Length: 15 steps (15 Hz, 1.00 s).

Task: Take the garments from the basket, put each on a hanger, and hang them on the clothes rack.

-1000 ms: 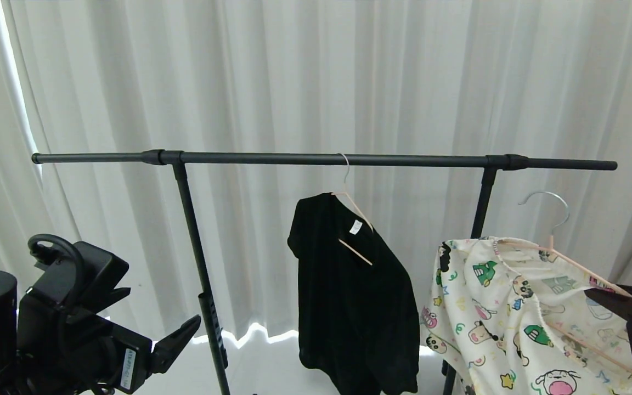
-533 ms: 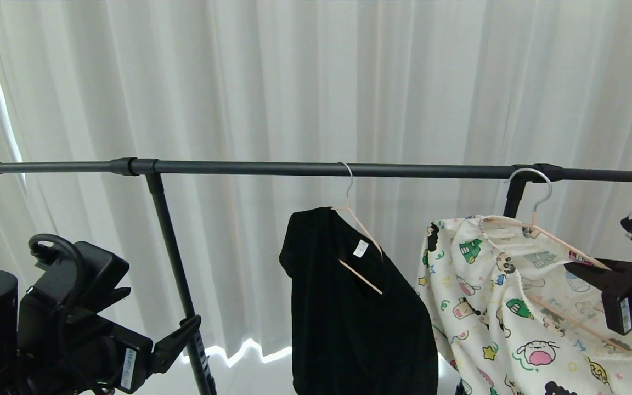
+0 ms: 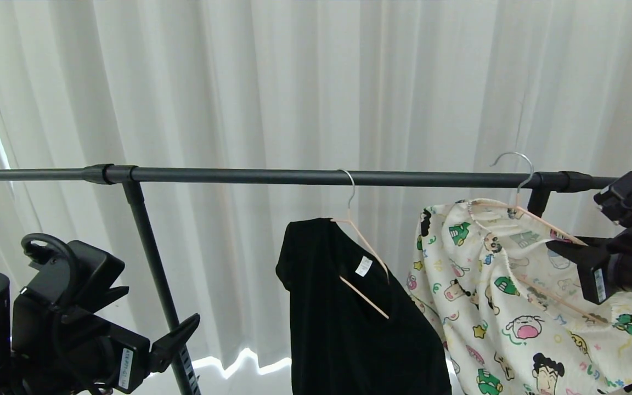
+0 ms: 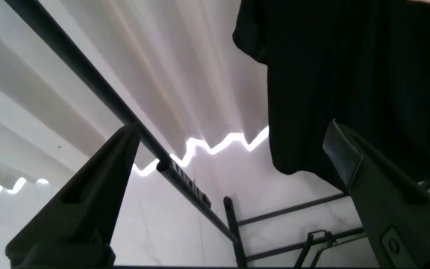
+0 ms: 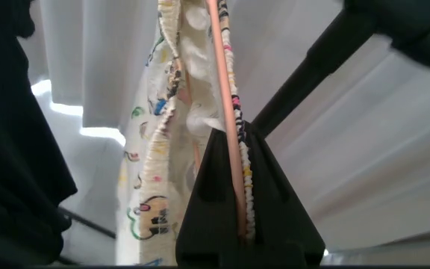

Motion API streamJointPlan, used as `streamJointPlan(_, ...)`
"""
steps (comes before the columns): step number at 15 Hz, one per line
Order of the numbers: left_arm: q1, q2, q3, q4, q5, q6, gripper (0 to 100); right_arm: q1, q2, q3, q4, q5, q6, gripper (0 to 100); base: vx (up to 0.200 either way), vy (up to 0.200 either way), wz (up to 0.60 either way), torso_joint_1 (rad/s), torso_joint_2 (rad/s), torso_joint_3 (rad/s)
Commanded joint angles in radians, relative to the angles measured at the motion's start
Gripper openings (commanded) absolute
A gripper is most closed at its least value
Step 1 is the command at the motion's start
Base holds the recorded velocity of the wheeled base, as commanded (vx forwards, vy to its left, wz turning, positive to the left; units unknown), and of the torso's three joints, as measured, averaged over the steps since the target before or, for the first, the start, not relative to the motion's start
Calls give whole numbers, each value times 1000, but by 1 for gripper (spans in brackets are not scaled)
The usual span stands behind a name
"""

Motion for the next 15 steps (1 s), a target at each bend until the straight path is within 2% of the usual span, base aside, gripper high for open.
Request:
streamJointPlan(1, 0, -1, 2, -1, 0, 0, 100, -3, 56, -37, -2, -1, 9, 0, 0, 0, 0, 0, 0, 0)
streamJointPlan(4, 0, -2, 2, 1, 0, 0, 100, 0, 145, -103, -2, -18, 48, 0, 0, 0, 0, 0, 0, 0)
streamJointPlan(9, -1, -5, 5, 1, 0, 0, 100, 20, 239, -94, 0, -63, 62, 0, 0, 0, 0, 0, 0, 0)
streamJointPlan(11, -14, -5, 8, 1, 0, -2, 100, 23, 257, -97, -2, -66, 94, 0, 0, 0, 0, 0, 0, 0)
streamJointPlan(15, -29, -2, 8, -1, 0, -2, 100, 29, 259, -99, -23, -66, 101, 0, 0, 0, 0, 0, 0, 0)
